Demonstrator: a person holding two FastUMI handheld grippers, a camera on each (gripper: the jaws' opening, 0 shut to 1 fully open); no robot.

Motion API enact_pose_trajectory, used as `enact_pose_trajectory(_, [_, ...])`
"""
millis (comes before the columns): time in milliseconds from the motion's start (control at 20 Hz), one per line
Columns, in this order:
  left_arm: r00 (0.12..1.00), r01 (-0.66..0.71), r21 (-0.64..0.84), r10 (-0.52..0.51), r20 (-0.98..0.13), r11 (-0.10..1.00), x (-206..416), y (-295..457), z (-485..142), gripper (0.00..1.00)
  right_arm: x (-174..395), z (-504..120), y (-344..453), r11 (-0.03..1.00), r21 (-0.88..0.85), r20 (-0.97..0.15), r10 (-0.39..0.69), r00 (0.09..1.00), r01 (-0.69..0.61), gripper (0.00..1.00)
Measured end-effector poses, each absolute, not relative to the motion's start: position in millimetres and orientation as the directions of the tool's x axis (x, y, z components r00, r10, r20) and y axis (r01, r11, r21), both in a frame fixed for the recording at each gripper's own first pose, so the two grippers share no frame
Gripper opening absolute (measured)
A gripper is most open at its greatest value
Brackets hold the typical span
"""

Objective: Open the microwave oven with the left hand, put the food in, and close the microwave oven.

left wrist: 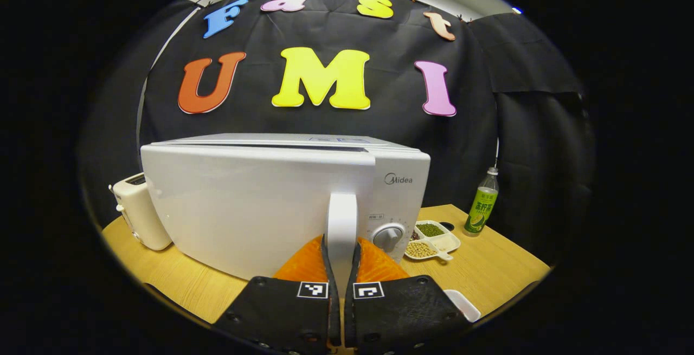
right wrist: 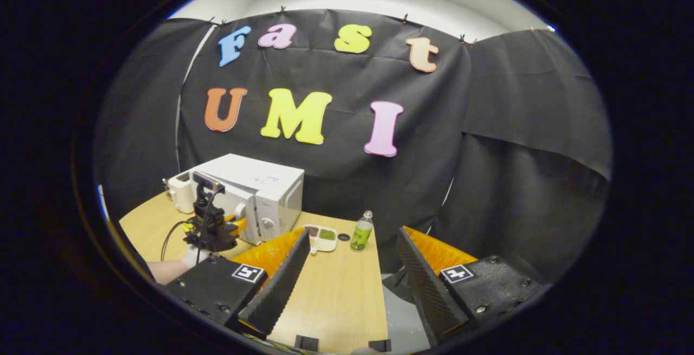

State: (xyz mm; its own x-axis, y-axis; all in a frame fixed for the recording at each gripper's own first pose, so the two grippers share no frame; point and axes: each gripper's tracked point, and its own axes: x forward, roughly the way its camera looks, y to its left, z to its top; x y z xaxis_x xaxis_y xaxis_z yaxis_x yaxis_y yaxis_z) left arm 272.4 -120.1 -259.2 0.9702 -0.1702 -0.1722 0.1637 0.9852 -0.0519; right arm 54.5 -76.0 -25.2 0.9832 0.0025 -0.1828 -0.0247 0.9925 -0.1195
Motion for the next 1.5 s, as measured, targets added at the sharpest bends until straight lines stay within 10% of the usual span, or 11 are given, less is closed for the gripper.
enact_pose_trajectory(600, [0.956, 0.174, -0.005, -0.17, -0.239, 0.985, 148.3, -38.4, -266.0, 0.1, 20.5, -26.8, 9.2, 0.987, -0.062, -0.171, 0.138, 0.976, -0.15, 0.97])
enact_pose_trajectory(800, [0.964, 0.136, 0.039, -0.123, -0.237, 0.99, 121.8, 4.3, -255.1, 0.34, 4.9, -27.9, 38.0, 0.982, -0.059, -0.161, 0.17, 0.972, -0.182, 0.97])
enact_pose_trajectory(900, [0.97, 0.098, 0.07, -0.08, -0.23, 0.993, 110.1, 30.6, -252.7, 0.31, -2.3, -27.8, 49.1, 0.98, -0.053, -0.155, 0.18, 0.971, -0.19, 0.96])
enact_pose_trajectory(1050, [0.971, 0.081, 0.055, -0.067, -0.231, 0.995, 95.9, 53.0, -249.5, 0.98, -11.8, -33.1, 62.4, 0.979, -0.037, -0.156, 0.194, 0.969, -0.202, 0.97])
enact_pose_trajectory(1500, [0.964, -0.055, 0.093, 0.077, -0.253, 0.994, 46.6, 149.7, -251.9, 0.96, -22.3, -50.0, 83.2, 0.975, -0.007, -0.166, 0.219, 0.962, -0.223, 0.96])
